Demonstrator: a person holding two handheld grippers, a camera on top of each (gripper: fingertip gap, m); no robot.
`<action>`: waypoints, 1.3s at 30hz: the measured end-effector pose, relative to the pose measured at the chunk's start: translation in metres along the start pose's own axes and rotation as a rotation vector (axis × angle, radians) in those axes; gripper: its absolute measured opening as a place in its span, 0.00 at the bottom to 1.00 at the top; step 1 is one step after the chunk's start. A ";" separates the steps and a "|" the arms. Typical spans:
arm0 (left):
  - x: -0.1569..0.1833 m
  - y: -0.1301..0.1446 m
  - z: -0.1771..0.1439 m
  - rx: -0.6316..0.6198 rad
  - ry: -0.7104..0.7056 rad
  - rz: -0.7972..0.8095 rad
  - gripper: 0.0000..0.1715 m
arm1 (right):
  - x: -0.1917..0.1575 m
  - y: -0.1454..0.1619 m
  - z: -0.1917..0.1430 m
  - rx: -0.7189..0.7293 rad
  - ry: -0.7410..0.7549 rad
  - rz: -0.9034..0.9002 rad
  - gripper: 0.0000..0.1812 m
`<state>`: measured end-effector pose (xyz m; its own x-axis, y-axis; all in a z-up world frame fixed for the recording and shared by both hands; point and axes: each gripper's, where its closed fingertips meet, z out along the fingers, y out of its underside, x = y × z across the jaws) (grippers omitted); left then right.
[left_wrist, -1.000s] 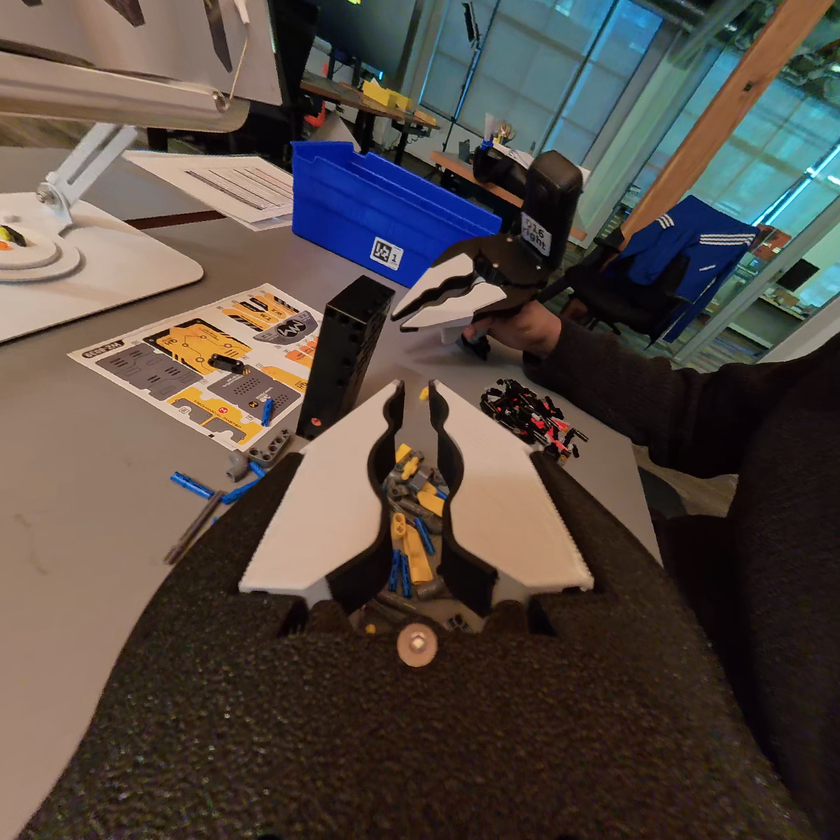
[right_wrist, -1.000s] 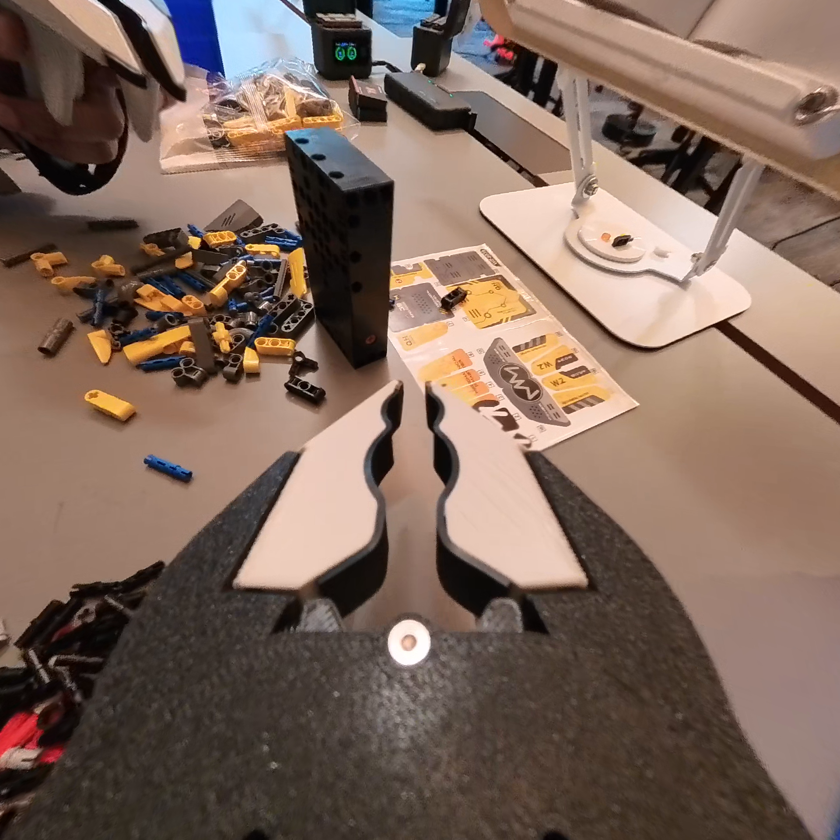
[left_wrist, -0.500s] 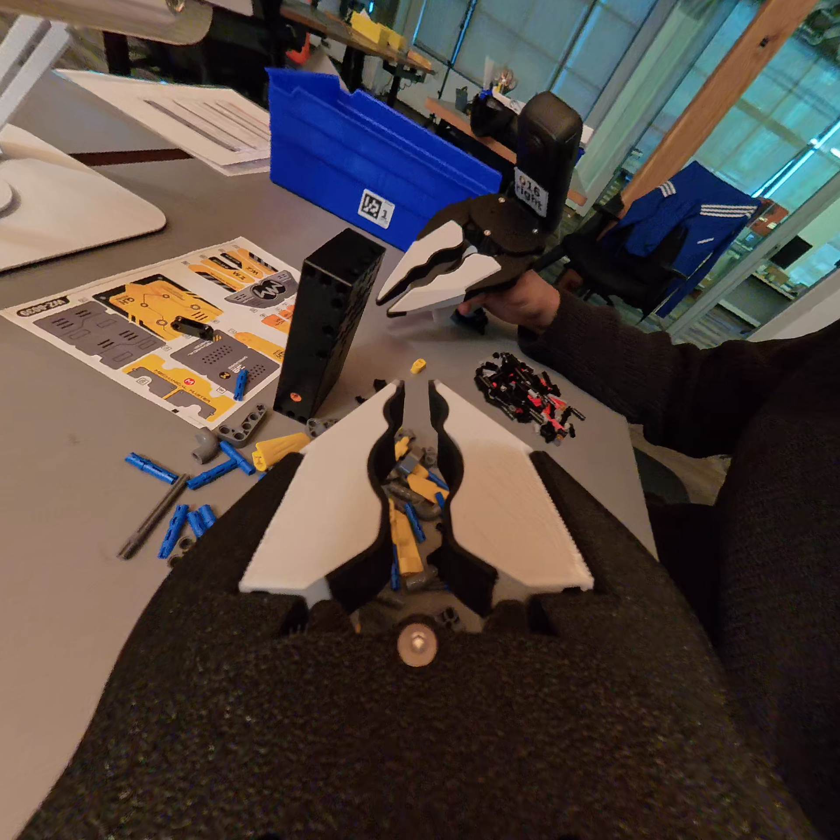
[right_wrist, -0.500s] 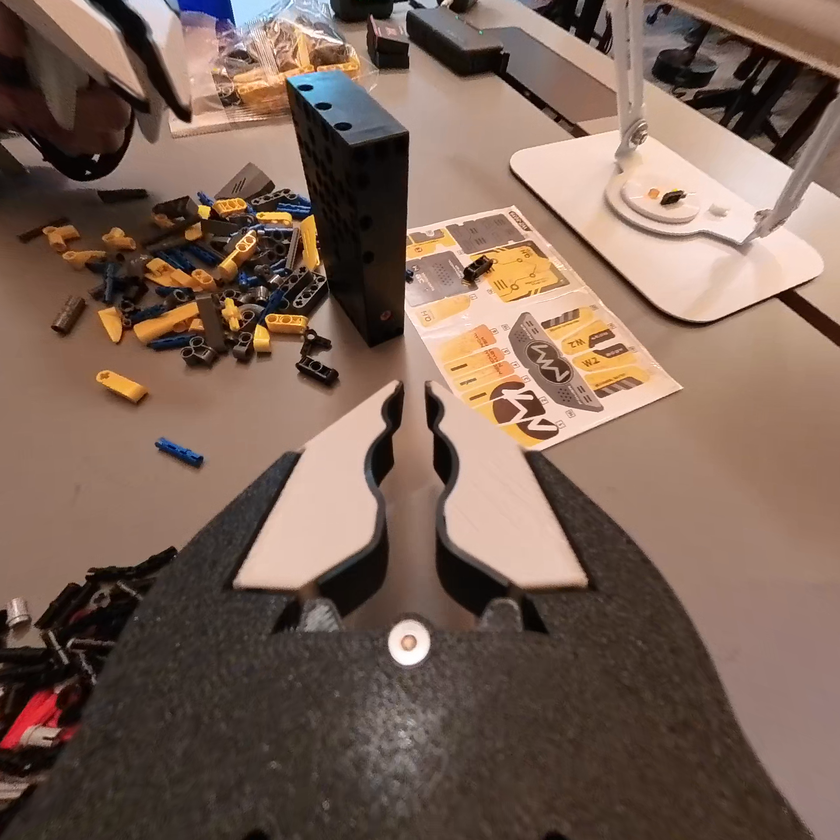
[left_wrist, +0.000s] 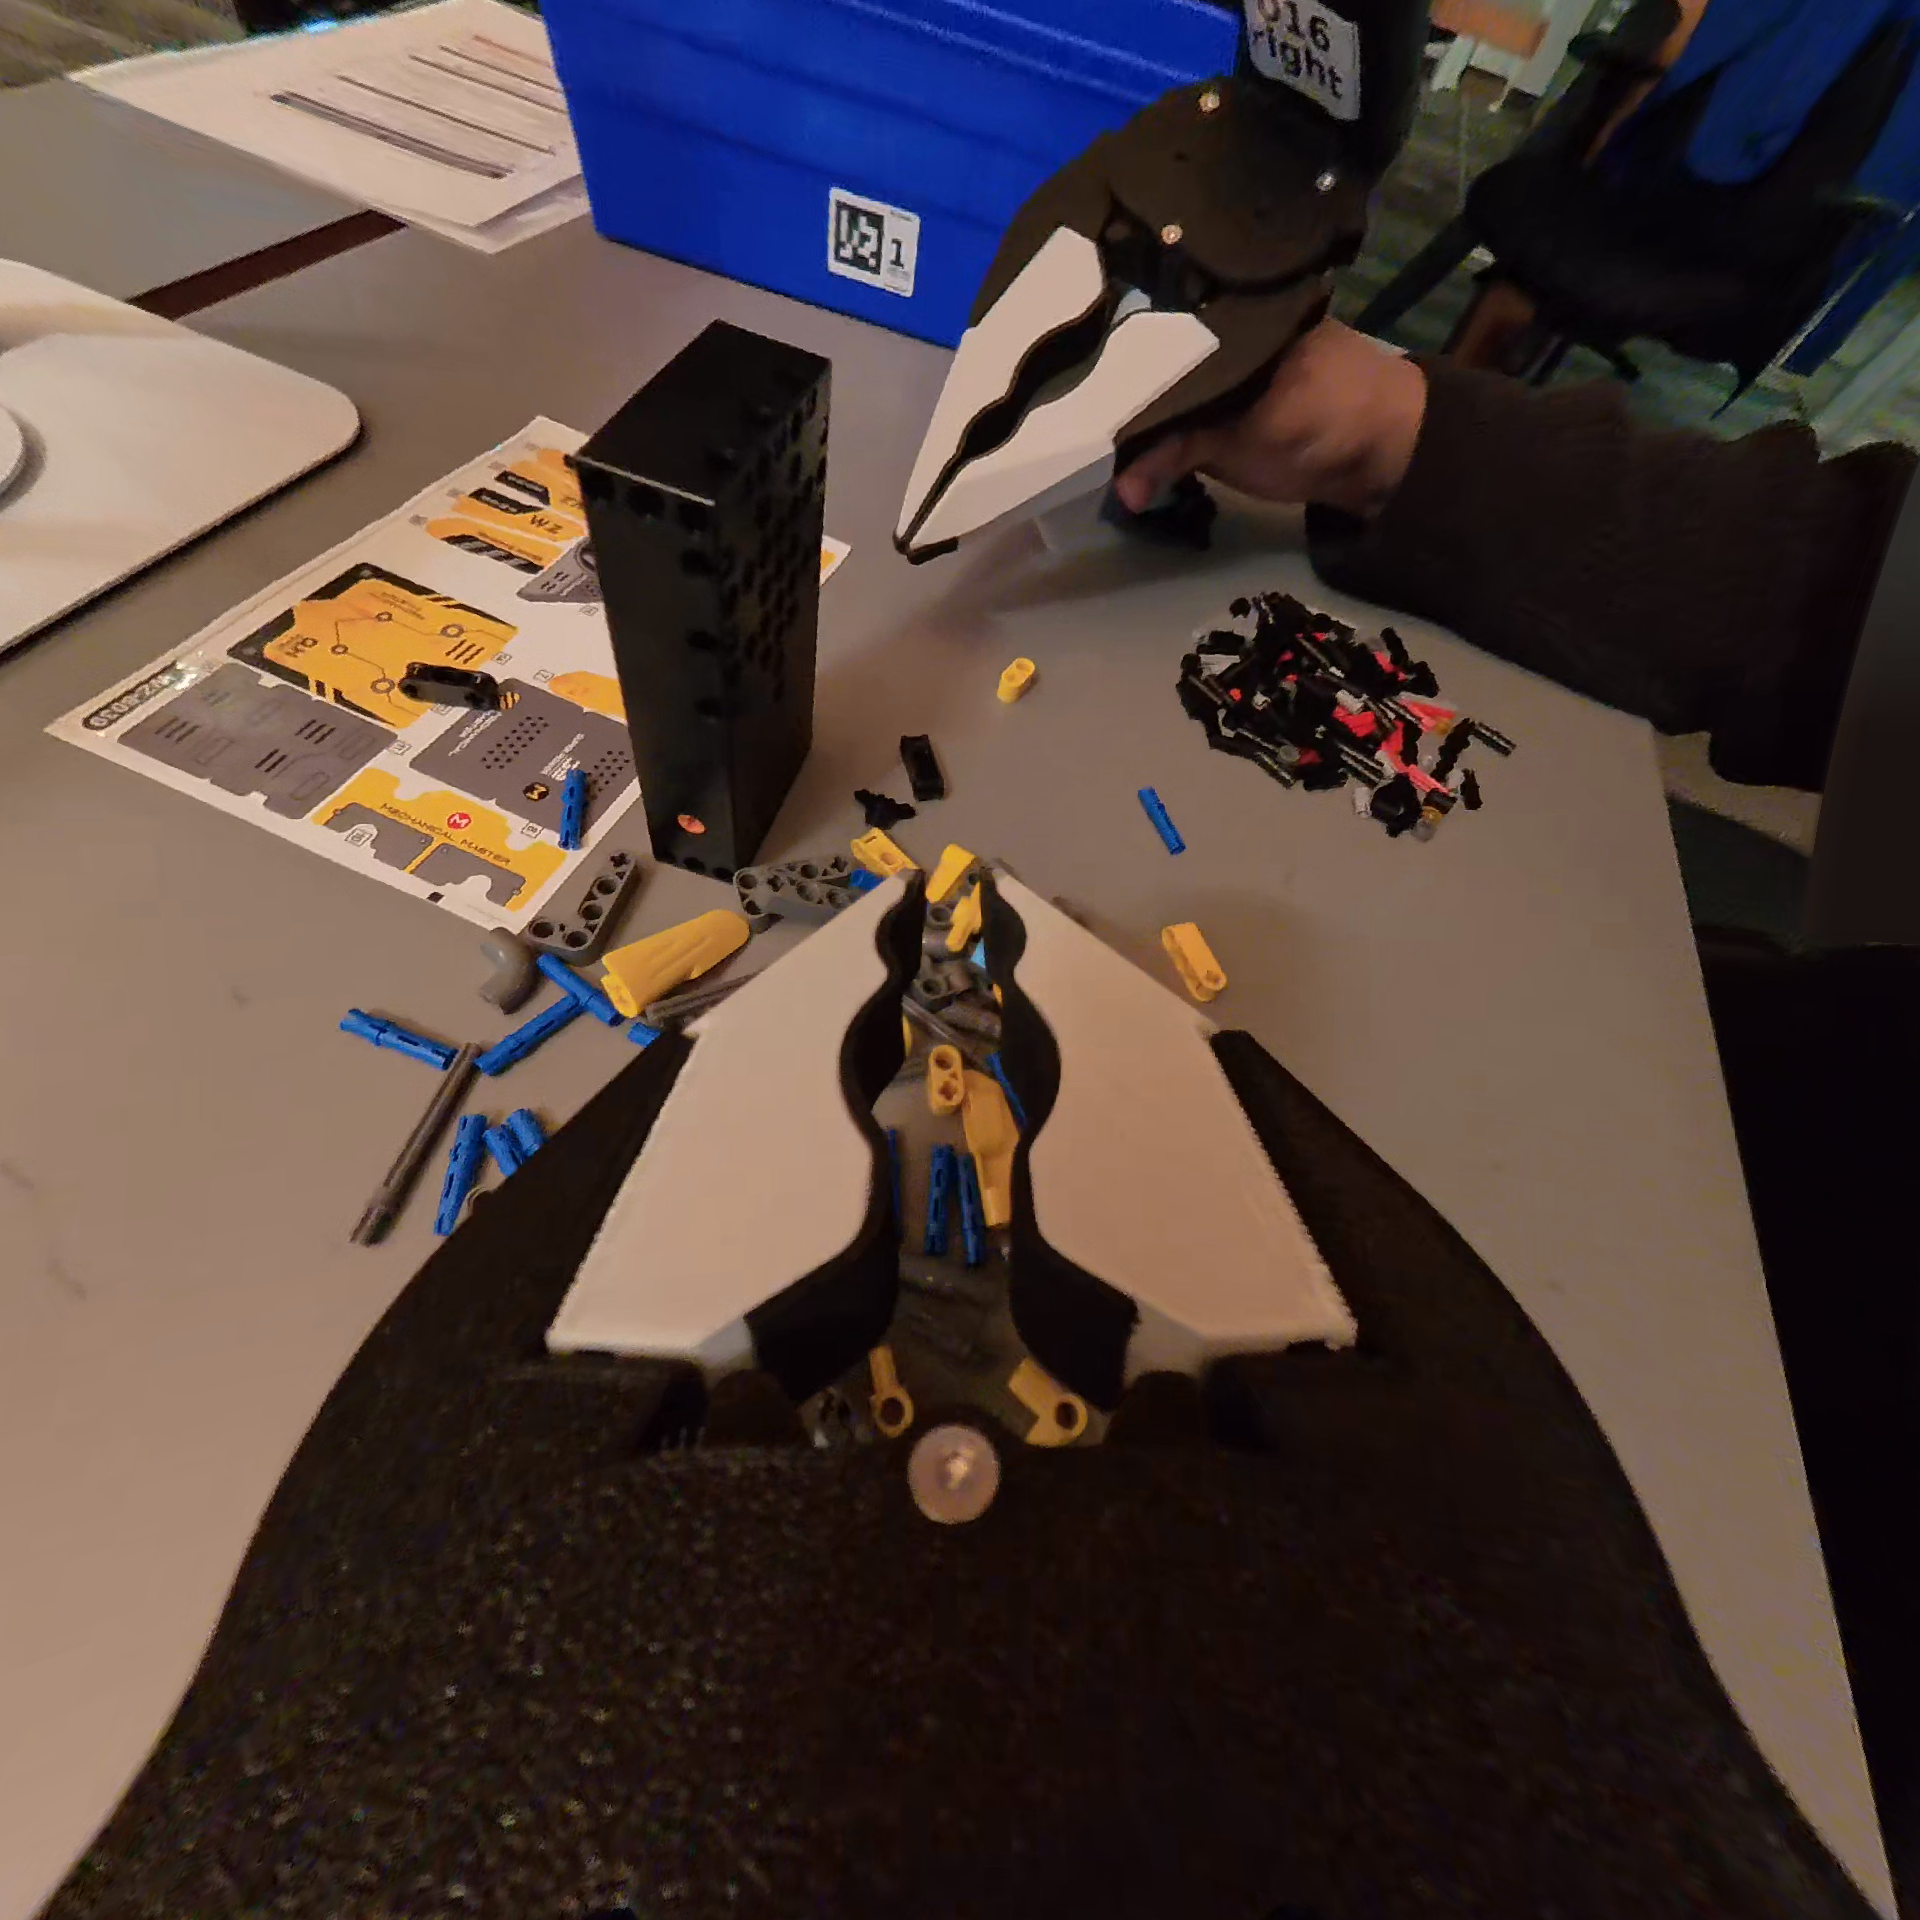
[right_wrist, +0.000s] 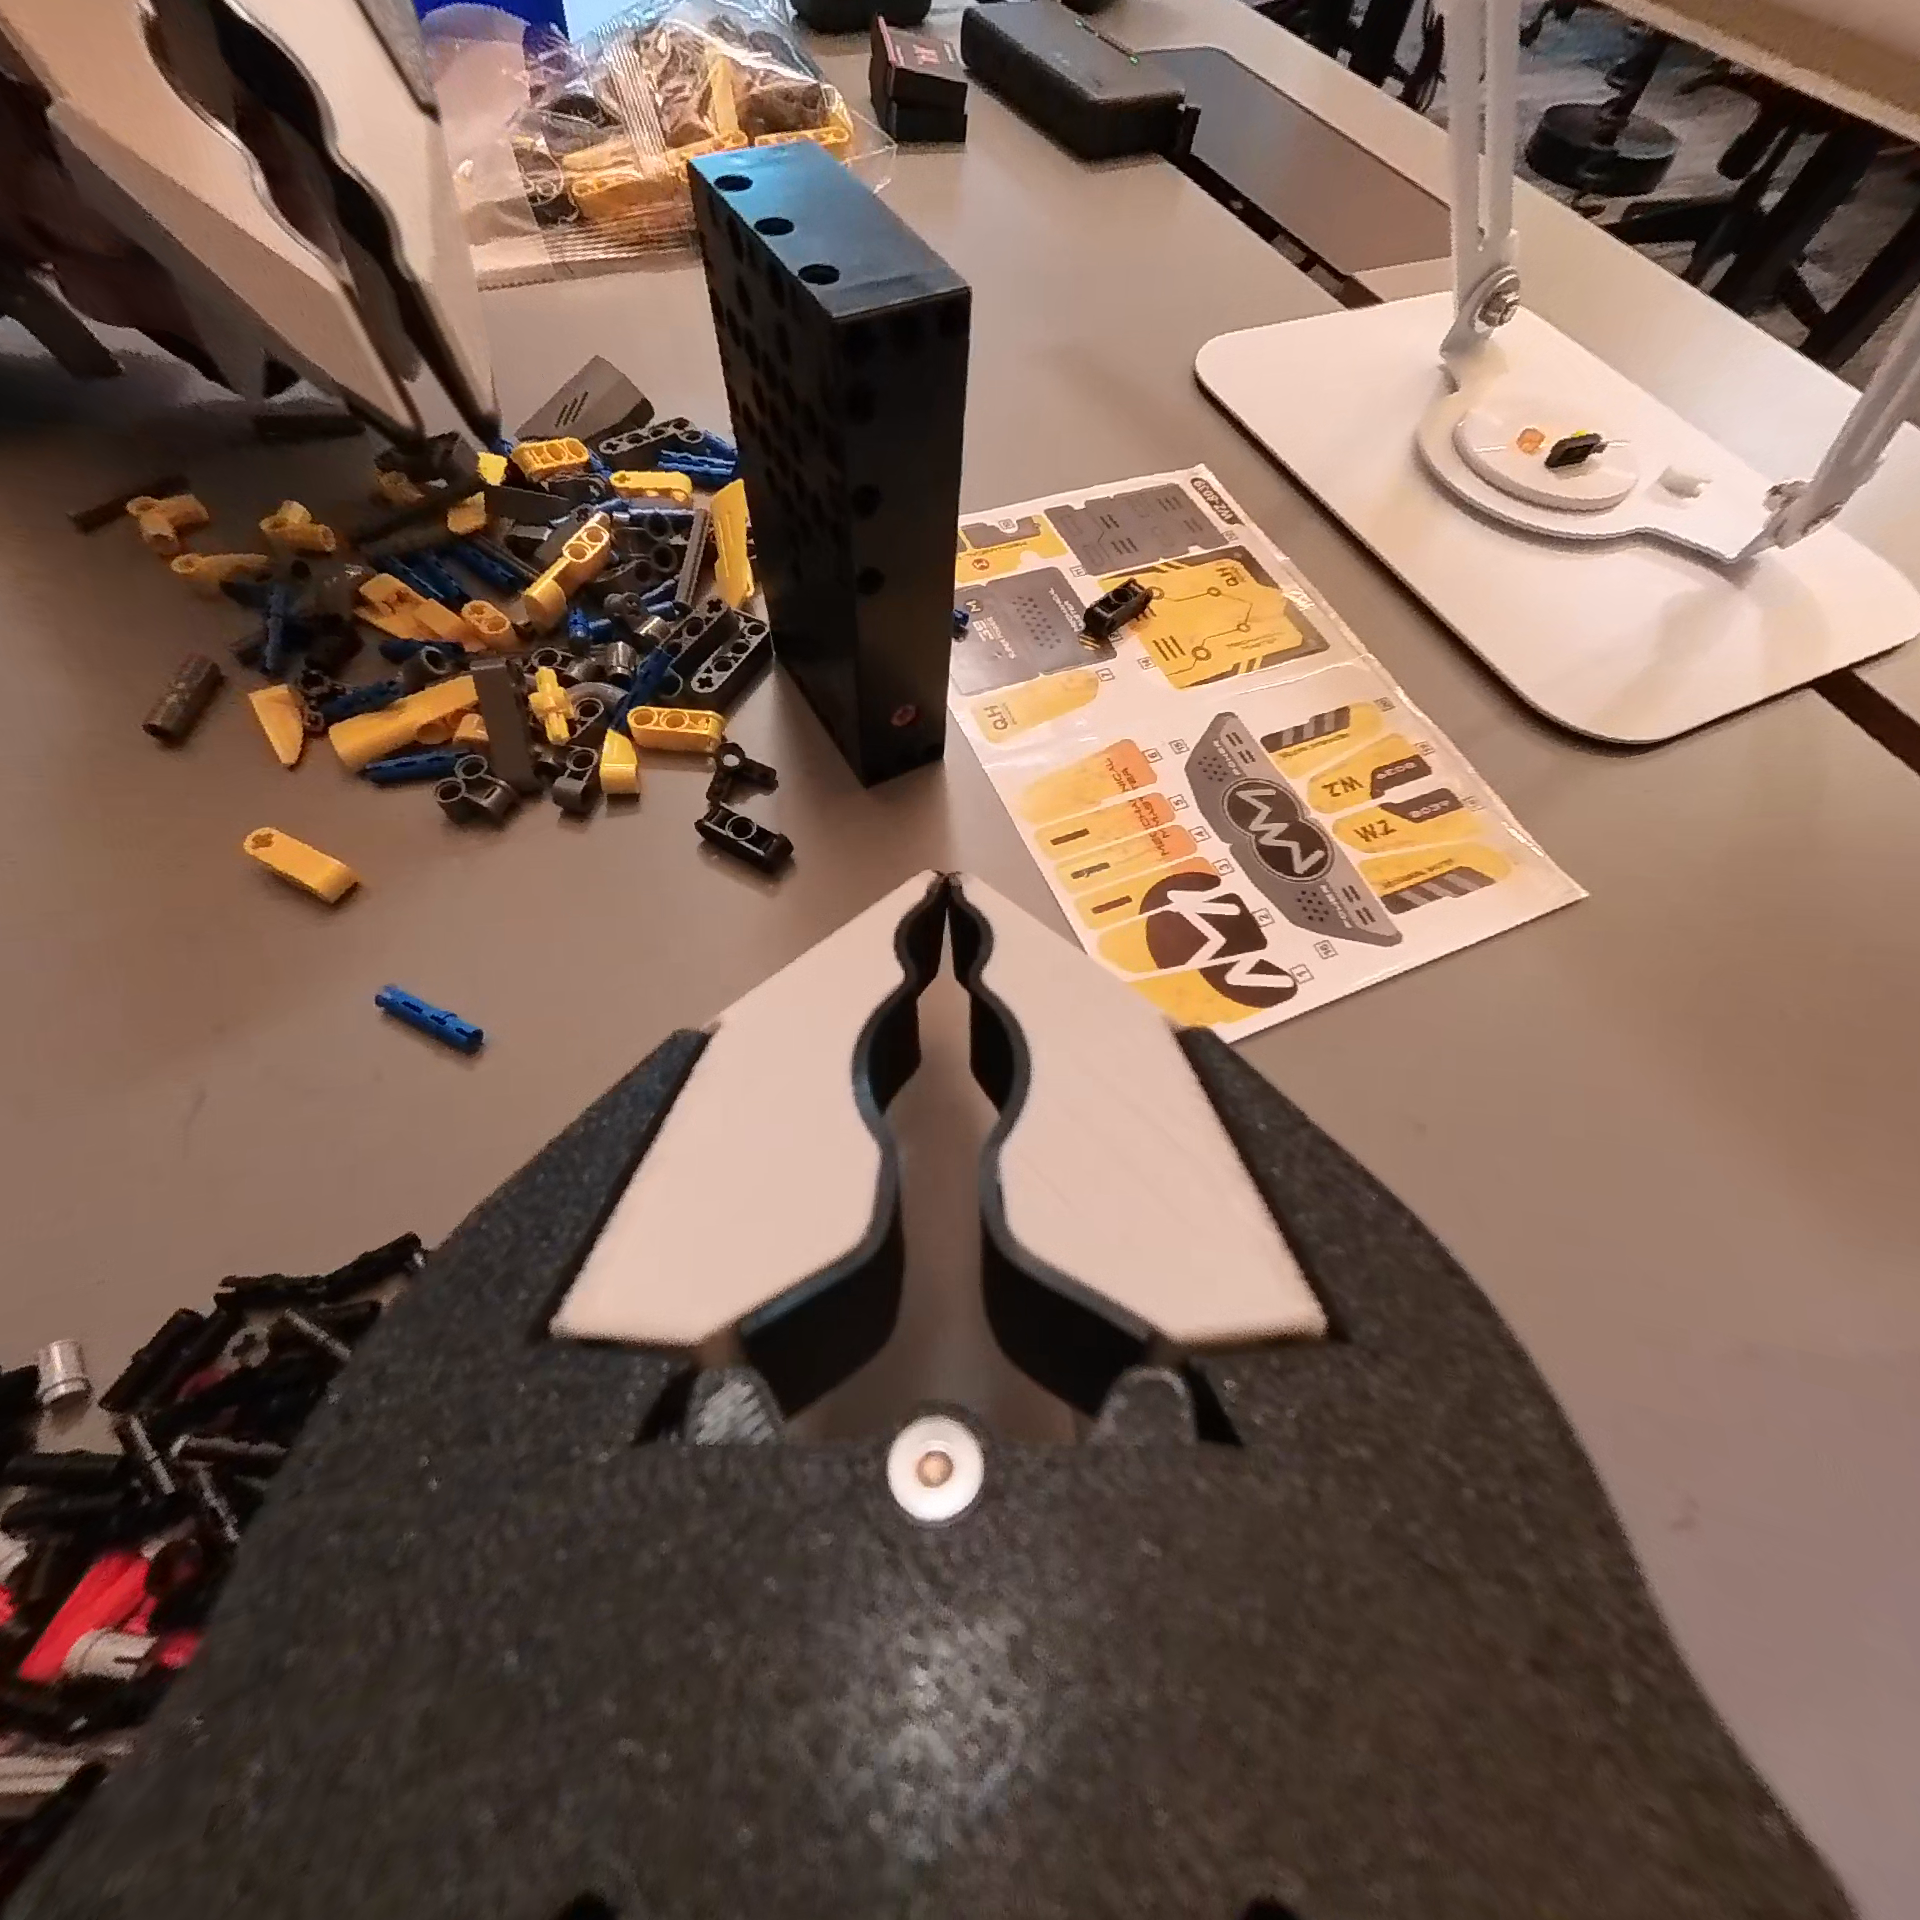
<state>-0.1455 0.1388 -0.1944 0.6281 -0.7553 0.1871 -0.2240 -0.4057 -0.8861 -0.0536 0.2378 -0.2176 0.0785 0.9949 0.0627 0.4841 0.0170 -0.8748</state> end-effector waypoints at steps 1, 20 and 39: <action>-0.001 -0.001 -0.001 0.004 -0.004 -0.003 0.05 | 0.000 0.000 0.000 0.003 -0.002 0.003 0.00; -0.066 -0.019 -0.037 0.136 -0.363 -0.051 0.05 | 0.000 0.002 0.001 -0.016 0.007 -0.008 0.00; -0.091 -0.024 -0.064 0.251 -0.455 -0.097 0.05 | 0.021 -0.006 -0.012 0.081 0.054 0.145 0.00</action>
<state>-0.2453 0.1846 -0.1630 0.9094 -0.3982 0.1202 0.0019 -0.2849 -0.9586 -0.0450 0.2574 -0.2051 0.1903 0.9808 -0.0433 0.3926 -0.1165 -0.9123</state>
